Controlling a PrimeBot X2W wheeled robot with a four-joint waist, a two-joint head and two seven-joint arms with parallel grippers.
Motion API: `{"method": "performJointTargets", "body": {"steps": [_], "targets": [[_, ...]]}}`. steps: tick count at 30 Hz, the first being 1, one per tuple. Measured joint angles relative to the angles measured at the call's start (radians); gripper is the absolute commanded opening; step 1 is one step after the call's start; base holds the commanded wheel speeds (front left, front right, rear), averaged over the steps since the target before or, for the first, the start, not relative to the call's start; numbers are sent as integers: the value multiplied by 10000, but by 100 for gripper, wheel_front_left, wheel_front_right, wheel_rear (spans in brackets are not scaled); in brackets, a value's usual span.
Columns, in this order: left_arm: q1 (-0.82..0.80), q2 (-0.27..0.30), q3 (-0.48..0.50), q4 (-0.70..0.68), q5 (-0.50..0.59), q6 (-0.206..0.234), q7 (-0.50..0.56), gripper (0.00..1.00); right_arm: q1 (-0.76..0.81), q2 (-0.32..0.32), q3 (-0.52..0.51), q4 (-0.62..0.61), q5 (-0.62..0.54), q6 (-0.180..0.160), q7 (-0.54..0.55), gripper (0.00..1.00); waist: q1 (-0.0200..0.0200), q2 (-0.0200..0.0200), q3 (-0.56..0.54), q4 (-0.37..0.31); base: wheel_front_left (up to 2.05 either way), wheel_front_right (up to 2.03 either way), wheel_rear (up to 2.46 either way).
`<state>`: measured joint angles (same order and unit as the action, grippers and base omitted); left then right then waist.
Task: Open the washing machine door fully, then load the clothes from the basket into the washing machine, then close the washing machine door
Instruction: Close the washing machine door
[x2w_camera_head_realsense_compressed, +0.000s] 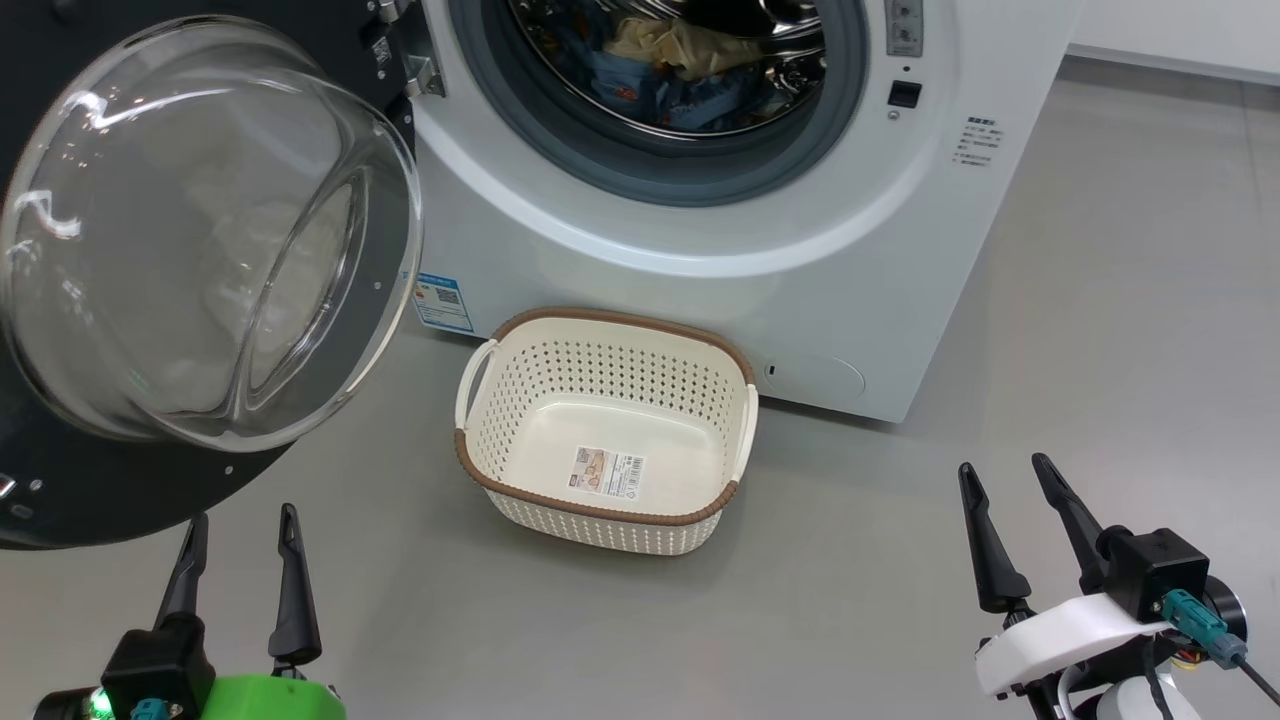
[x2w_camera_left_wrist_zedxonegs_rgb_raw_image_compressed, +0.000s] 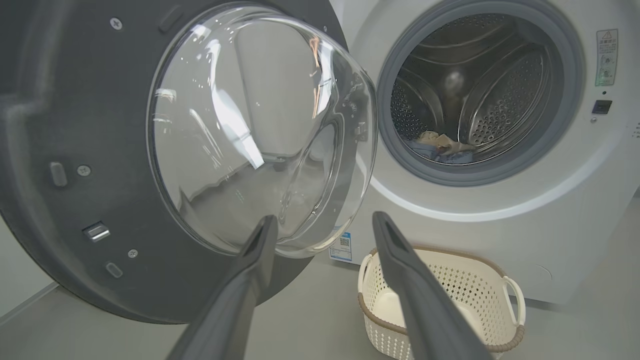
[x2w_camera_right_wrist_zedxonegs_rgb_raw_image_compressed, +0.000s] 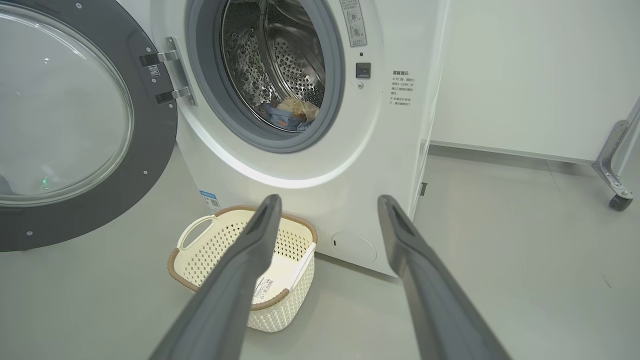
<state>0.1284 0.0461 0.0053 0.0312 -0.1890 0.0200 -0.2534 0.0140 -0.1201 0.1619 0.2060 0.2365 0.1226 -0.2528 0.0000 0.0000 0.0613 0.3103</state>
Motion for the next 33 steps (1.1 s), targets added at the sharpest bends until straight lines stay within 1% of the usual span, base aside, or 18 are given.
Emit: {"method": "performJointTargets", "body": {"steps": [9,16,21,33], "targets": [[20,0,19,29,-155,201,0,100,6,2,69,21,-2,0,0,100,0,0,-76,842,0,0,0],[253,0,184,-10,-213,280,0,100,30,13,309,61,-2,0,0,100,0,0,-172,1263,0,0,0],[377,-2,261,-56,-226,305,0,100,31,65,435,105,-2,2,0,100,0,0,-200,1299,0,0,0],[376,-2,293,-138,-242,307,0,100,30,65,435,123,-2,2,0,100,0,0,-95,1141,0,0,0]]}}
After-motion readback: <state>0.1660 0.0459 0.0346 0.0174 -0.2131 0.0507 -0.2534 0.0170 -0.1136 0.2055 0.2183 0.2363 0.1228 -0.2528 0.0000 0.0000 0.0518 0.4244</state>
